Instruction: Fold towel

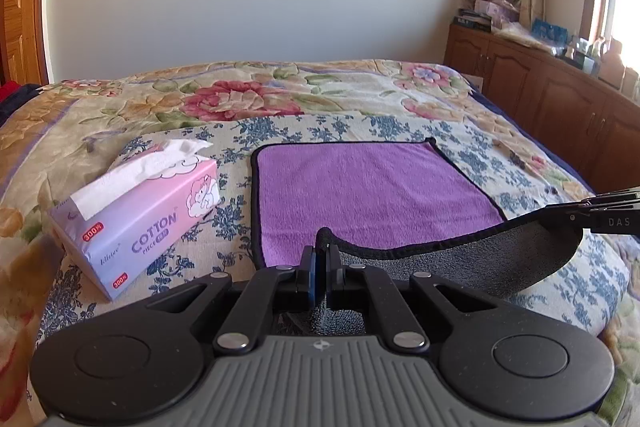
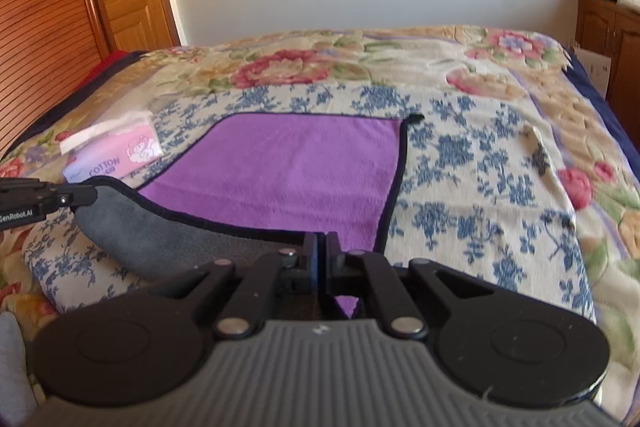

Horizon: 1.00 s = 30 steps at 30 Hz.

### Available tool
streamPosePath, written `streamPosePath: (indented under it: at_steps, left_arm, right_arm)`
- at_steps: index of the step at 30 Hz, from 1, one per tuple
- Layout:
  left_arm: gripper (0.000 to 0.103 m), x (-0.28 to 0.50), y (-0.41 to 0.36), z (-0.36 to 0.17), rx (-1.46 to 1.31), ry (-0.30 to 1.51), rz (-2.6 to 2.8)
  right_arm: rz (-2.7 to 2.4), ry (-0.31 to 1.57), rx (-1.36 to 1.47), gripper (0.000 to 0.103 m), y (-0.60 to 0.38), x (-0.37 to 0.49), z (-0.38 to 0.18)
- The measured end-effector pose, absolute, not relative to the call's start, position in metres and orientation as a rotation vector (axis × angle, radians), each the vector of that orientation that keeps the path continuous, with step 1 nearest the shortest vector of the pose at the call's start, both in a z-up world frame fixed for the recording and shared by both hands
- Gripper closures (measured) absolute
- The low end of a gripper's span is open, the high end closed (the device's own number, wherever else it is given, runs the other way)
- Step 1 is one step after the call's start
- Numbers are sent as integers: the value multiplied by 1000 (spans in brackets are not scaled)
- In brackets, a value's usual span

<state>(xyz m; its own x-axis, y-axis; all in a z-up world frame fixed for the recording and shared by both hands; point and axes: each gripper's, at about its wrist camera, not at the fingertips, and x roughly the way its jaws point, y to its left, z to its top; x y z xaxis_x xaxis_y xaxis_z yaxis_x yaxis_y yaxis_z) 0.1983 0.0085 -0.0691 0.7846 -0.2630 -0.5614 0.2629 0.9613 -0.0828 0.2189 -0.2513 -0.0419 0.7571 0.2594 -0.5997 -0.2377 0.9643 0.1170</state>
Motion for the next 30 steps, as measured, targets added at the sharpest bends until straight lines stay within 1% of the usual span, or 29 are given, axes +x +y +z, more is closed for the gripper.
streamPosePath:
  at_steps: [14,30]
  left_arm:
    - [98,213,6,-57,-9,563,-287]
    - [98,226,2,-44,-10,531,-293]
  right_arm:
    - [299,592,-19,99,-245,231,-32]
    - [308,553,-11,99,-250,248,-27]
